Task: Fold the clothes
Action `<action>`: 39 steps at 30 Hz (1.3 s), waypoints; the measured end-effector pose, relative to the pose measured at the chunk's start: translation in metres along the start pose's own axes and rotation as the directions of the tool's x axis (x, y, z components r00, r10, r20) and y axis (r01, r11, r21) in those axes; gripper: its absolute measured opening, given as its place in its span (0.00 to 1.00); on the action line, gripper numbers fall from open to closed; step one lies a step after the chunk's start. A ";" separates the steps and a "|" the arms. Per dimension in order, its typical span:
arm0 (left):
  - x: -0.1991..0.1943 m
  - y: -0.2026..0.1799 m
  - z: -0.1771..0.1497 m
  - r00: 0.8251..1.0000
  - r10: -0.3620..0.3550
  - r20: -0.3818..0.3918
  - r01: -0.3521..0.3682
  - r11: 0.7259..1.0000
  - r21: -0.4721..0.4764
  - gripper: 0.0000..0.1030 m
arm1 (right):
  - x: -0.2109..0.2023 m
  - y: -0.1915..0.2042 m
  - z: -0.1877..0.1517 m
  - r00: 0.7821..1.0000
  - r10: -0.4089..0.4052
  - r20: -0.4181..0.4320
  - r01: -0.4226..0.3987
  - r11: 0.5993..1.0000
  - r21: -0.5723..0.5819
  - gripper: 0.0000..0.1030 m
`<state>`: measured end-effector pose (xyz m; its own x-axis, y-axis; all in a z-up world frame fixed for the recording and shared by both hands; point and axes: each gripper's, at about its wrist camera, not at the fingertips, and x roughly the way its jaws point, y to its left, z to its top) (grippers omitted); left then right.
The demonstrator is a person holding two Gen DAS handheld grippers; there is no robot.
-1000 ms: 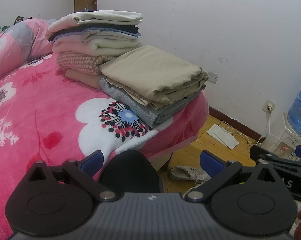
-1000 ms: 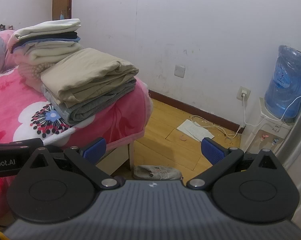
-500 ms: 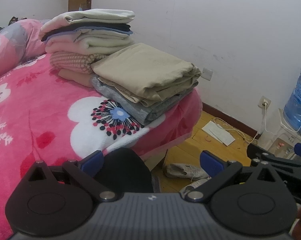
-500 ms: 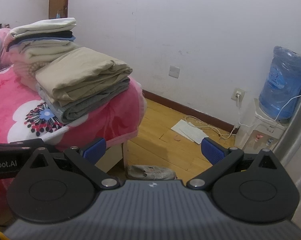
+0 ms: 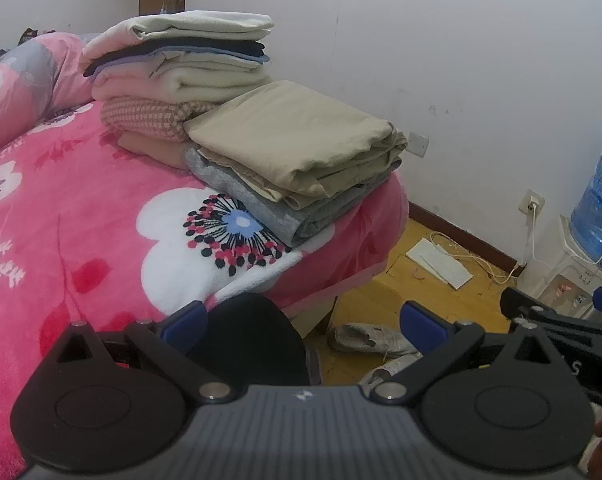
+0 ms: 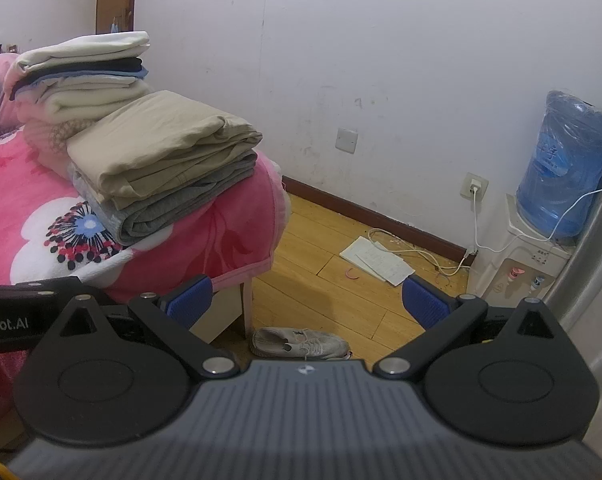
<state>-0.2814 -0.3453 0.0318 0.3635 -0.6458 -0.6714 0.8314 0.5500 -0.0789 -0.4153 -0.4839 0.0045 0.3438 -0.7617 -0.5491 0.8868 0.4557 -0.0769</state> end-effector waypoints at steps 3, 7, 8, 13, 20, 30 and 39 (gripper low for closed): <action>0.000 0.001 0.000 1.000 0.002 0.002 -0.002 1.000 -0.003 1.00 | 0.000 0.000 0.000 1.000 0.000 -0.001 0.000 1.000 0.002 0.99; 0.002 0.002 0.000 1.000 0.000 -0.002 0.000 1.000 -0.003 1.00 | 0.000 0.001 -0.001 1.000 0.000 -0.004 0.000 1.000 0.002 0.99; 0.002 0.002 0.000 1.000 0.000 -0.003 0.000 1.000 -0.003 1.00 | 0.001 0.001 -0.001 1.000 0.000 -0.005 0.000 1.000 0.002 0.99; 0.002 0.003 -0.001 1.000 -0.001 -0.002 0.001 1.000 -0.003 1.00 | 0.001 0.001 -0.001 1.000 0.001 -0.007 -0.001 1.000 0.003 0.99; 0.001 0.005 0.001 1.000 0.001 -0.001 -0.001 1.000 -0.013 1.00 | 0.001 0.003 -0.001 1.000 0.000 0.000 0.000 1.000 -0.002 0.99; 0.001 0.006 0.000 1.000 0.002 0.001 -0.002 1.000 -0.016 1.00 | 0.000 0.004 0.001 1.000 0.004 0.001 -0.004 1.000 0.001 0.99; 0.000 0.007 0.000 1.000 0.004 0.002 -0.004 1.000 -0.015 1.00 | 0.000 0.004 0.002 1.000 0.005 0.004 -0.005 1.000 -0.001 0.99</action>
<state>-0.2755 -0.3418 0.0312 0.3674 -0.6446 -0.6705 0.8234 0.5606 -0.0877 -0.4105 -0.4833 0.0059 0.3496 -0.7615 -0.5458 0.8848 0.4599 -0.0749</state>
